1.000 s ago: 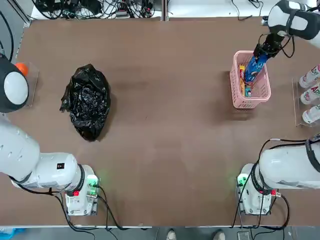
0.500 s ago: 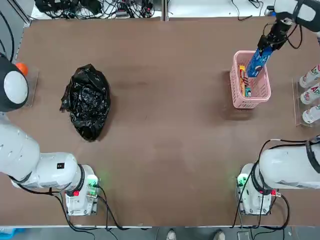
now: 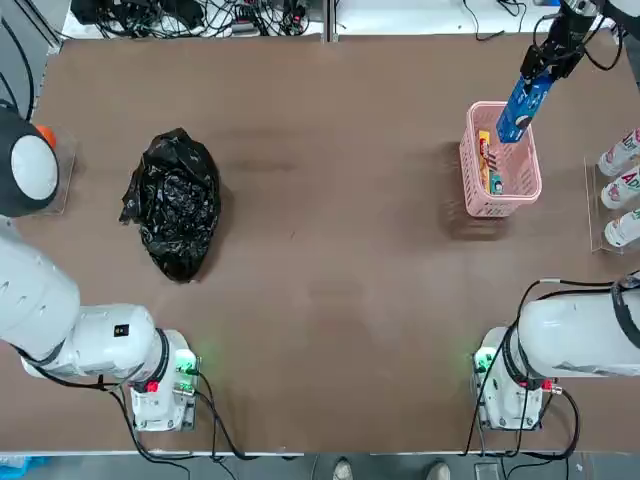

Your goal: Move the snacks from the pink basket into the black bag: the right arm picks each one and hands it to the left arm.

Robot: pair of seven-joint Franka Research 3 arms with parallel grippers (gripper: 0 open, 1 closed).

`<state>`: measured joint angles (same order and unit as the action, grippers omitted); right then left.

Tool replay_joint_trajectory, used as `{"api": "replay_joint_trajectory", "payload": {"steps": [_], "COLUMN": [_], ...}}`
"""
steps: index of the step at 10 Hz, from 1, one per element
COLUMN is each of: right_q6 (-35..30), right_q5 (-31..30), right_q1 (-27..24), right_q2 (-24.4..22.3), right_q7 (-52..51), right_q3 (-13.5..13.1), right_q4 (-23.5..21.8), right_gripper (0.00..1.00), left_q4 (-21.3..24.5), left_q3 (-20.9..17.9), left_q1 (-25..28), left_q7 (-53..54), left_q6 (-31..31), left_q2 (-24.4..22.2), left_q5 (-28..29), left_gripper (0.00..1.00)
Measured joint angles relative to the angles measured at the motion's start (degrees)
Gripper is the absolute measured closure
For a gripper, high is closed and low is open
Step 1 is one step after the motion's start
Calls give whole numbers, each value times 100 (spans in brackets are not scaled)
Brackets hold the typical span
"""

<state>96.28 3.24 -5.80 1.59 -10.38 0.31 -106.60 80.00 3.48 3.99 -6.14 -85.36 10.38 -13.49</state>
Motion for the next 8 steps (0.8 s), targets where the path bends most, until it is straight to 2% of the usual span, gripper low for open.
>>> {"api": "replay_joint_trajectory", "payload": {"steps": [2,5,8], "right_q6": [-159,-222,-95], "right_q5": [192,1128,2056], "right_q1": [148,281,718], "right_q2": [0,2,10], "right_q7": [232,360,826], "right_q3": [9,11,30], "right_q4": [91,94,91], "right_gripper": [46,46,46], "left_q4": [0,1,4], "left_q3": [12,37,58], "left_q1": [-30,-57,-149], "left_q7": [-750,-1603,-2552], "left_q6": [-43,-87,-286], "left_q2": [55,131,209], "left_q5": [-195,-230,-701], "left_gripper": [0,0,0]}}
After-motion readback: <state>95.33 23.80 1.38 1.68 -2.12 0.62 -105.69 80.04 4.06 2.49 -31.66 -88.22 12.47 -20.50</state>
